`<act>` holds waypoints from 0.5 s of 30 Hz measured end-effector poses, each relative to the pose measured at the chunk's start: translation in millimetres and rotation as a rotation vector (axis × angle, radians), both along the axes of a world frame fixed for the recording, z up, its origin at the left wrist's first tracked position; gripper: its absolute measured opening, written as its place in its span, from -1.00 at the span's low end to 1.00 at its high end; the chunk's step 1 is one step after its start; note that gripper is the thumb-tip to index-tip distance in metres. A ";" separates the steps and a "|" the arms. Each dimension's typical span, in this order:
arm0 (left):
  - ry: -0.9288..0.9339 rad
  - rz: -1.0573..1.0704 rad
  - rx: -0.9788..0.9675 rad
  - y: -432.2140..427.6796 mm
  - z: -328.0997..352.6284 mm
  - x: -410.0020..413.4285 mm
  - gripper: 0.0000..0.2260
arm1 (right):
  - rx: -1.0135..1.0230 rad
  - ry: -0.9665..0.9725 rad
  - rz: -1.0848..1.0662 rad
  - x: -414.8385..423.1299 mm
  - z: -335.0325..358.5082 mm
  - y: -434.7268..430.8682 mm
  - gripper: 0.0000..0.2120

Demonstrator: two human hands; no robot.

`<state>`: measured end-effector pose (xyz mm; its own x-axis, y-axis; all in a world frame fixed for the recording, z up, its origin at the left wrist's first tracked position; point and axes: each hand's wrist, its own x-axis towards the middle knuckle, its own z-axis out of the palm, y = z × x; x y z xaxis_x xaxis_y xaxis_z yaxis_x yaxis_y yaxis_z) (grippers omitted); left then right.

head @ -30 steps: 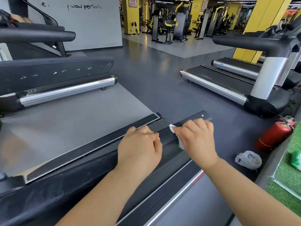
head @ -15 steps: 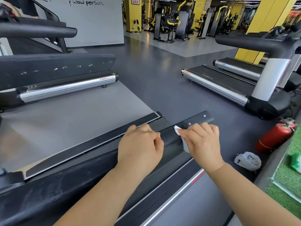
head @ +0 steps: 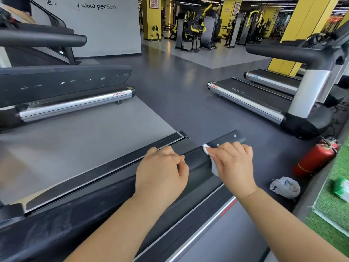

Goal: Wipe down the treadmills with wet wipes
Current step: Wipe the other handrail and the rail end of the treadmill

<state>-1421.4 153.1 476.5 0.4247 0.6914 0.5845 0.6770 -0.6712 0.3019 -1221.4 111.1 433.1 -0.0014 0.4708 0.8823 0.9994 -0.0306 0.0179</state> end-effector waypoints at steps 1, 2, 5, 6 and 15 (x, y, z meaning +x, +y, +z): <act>0.001 -0.003 -0.026 -0.5 -0.1 -0.7 -0.79 | -0.016 0.008 -0.056 7.6 0.4 -0.8 -0.77; -0.002 -0.005 -0.033 -1.0 0.3 -1.6 -0.80 | -0.031 0.028 -0.105 13.4 3.6 -1.8 -0.76; 0.011 -0.008 -0.064 -1.9 1.0 -3.0 -0.83 | -0.047 0.131 -0.130 5.7 18.8 -1.3 -0.74; 0.008 -0.014 -0.072 -0.8 0.5 -2.6 -0.84 | -0.046 0.128 -0.103 -5.0 24.8 1.6 -0.76; 0.027 -0.029 -0.076 -2.5 8.5 -2.4 -0.83 | -0.246 -0.044 -0.050 -21.3 33.0 23.5 -0.75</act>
<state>-1423.7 150.6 484.9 0.4605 0.7204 0.5185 0.6660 -0.6667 0.3347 -1242.7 134.6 466.1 -0.0086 0.6720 0.7405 0.9948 -0.0692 0.0744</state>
